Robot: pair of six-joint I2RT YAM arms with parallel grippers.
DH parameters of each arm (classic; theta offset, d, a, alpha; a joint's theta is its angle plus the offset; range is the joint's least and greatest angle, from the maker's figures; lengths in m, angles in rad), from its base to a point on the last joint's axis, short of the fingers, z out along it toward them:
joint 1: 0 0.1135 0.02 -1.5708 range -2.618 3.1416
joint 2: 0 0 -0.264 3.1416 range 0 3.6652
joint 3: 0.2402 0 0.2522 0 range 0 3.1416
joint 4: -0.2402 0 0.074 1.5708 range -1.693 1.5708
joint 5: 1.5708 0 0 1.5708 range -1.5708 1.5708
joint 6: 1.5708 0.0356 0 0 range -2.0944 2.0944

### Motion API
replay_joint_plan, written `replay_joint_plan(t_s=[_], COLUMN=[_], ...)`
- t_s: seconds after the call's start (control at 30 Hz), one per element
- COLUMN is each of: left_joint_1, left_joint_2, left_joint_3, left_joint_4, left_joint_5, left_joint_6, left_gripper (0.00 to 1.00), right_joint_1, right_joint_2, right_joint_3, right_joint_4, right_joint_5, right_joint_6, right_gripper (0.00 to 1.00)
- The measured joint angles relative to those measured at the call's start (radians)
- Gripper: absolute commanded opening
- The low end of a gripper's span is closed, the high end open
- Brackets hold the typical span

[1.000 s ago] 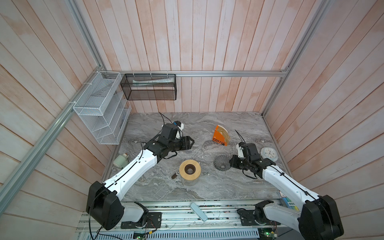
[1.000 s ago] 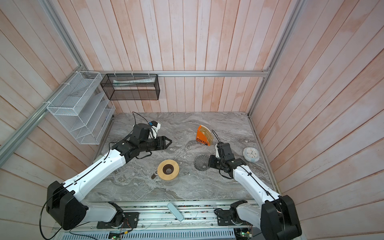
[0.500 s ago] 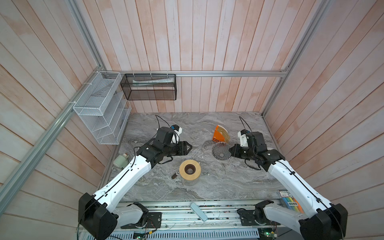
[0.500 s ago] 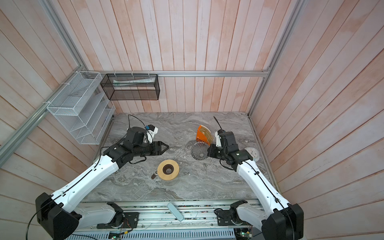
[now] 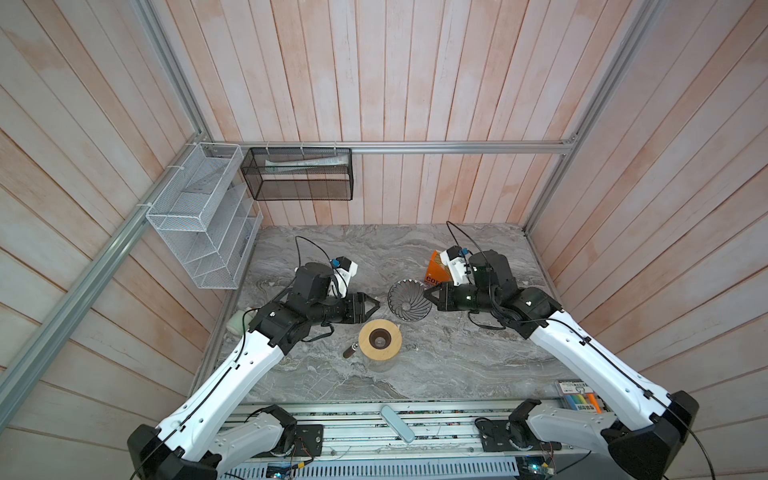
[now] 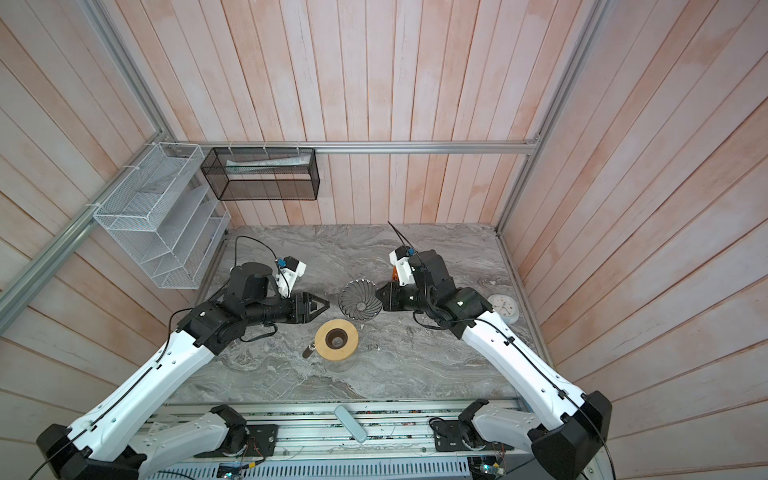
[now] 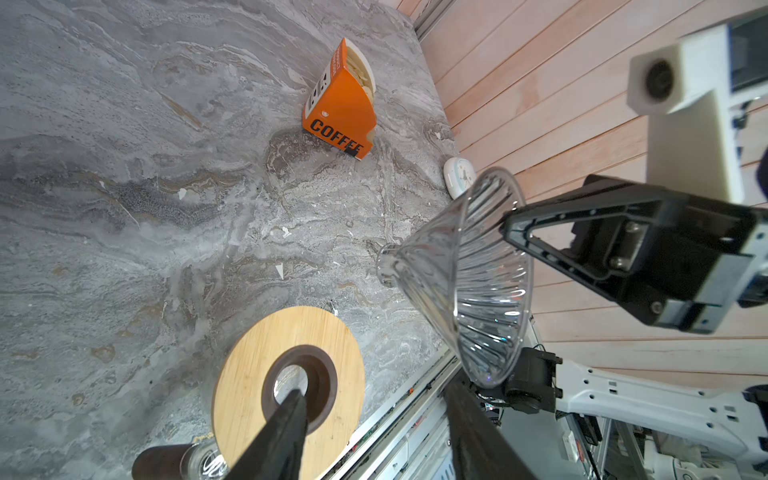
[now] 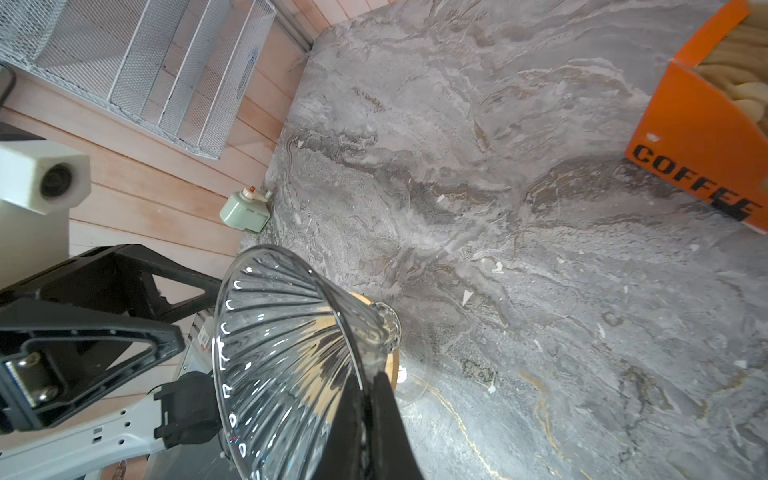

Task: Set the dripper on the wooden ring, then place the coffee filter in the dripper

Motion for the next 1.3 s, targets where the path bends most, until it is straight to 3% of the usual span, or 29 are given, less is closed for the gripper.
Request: replay_joint_plan(t_s=[0.47,0.7,1.3], left_joint_1=[-0.020,-0.075,-0.076], left_joint_2=[-0.071,-0.027,0.021], left_joint_3=[-0.006,-0.019,-0.050], left_joint_4=[-0.101,-0.101,-0.099], left_joint_5=[-0.004,-0.046,-0.105], left_joint_6=[-0.011,-0.012,-0.021], left_gripper=[0.47,0.38,0.19], right_joint_1=[0.108,0.133,0.146], right_joint_2=[0.059,0.071,0.107], right_joint_3=[-0.049,-0.064,-0.100], right_joint_4=[0.097,0.135,0.161], right_joint_5=[-0.012,-0.024,-0.056], right_joint_6=[0.128,0.156,0.162], right_gripper=[0.00,0.00,0.00])
